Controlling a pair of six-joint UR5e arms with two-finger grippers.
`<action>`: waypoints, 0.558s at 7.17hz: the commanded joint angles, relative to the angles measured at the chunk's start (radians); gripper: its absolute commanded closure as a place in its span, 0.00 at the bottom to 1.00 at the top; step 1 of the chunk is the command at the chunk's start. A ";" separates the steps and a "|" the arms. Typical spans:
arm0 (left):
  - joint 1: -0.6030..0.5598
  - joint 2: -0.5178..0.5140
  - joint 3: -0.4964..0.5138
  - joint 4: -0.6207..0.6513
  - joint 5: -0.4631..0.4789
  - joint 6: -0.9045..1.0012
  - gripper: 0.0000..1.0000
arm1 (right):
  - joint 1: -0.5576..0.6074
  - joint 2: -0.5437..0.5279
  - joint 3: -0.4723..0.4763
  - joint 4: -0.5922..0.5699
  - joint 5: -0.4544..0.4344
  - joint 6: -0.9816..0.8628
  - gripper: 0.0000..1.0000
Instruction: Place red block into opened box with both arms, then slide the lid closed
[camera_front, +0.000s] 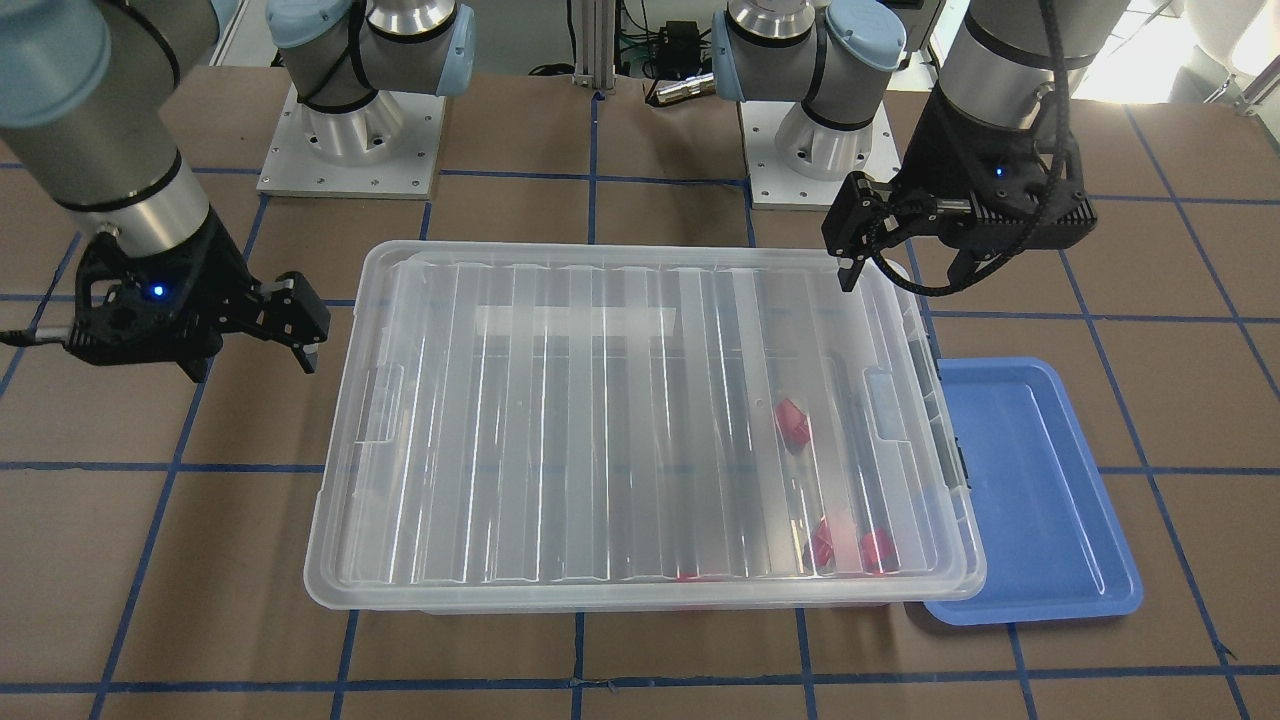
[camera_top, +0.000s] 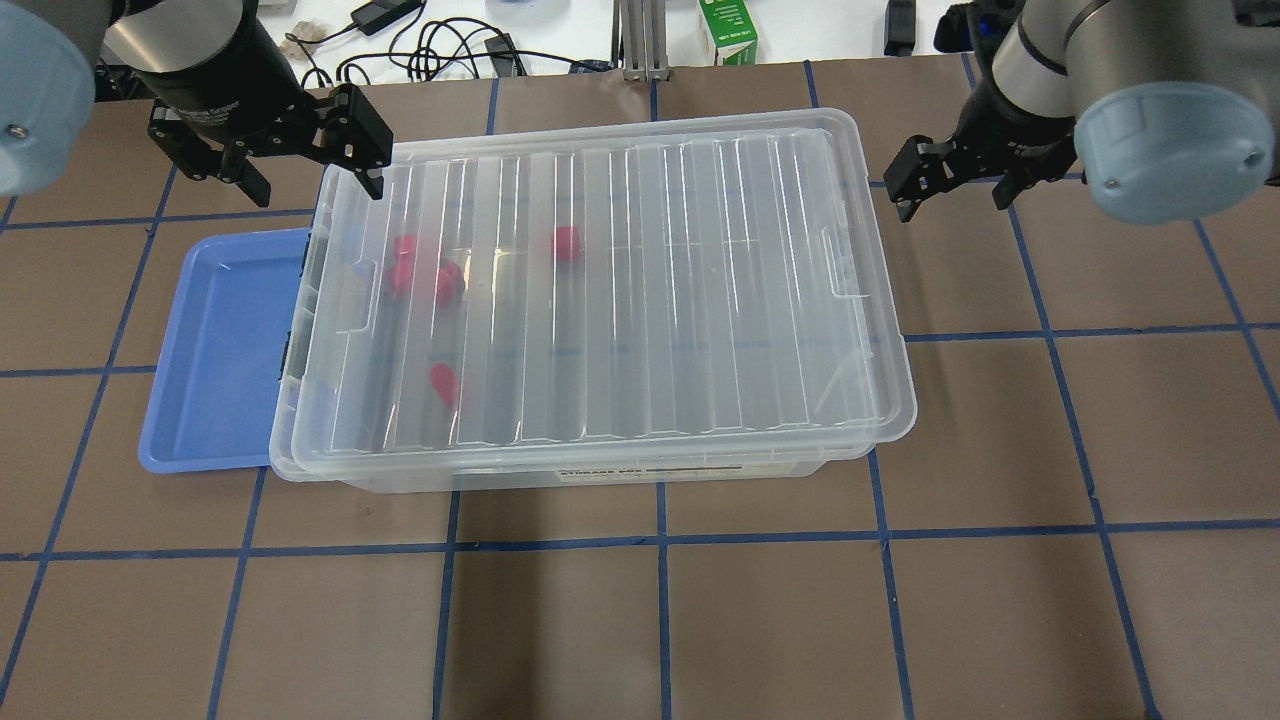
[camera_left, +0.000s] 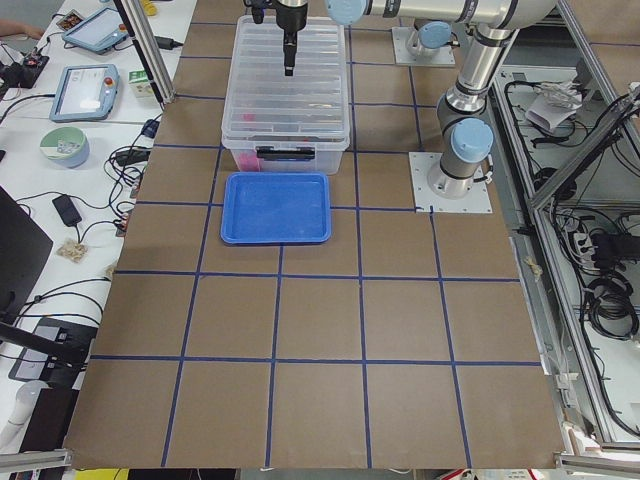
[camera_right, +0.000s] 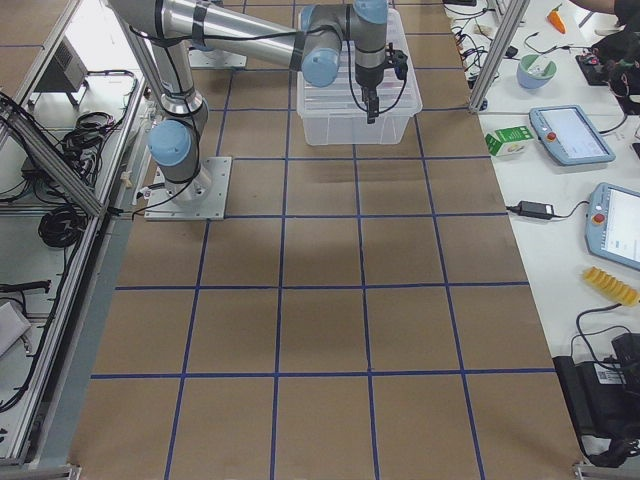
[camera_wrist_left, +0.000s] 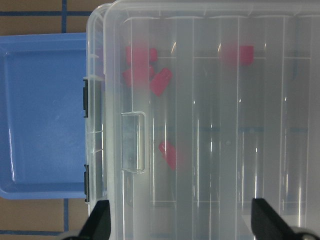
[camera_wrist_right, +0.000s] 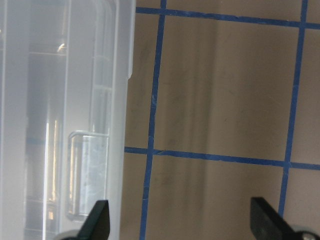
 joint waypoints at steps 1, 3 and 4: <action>-0.001 -0.002 -0.001 -0.006 -0.003 0.002 0.00 | 0.116 -0.073 -0.071 0.092 -0.057 0.117 0.00; 0.001 -0.001 0.002 -0.013 -0.001 0.000 0.00 | 0.161 -0.060 -0.113 0.137 -0.057 0.155 0.00; 0.001 -0.001 0.000 -0.012 -0.001 0.000 0.00 | 0.154 -0.058 -0.119 0.147 -0.057 0.156 0.00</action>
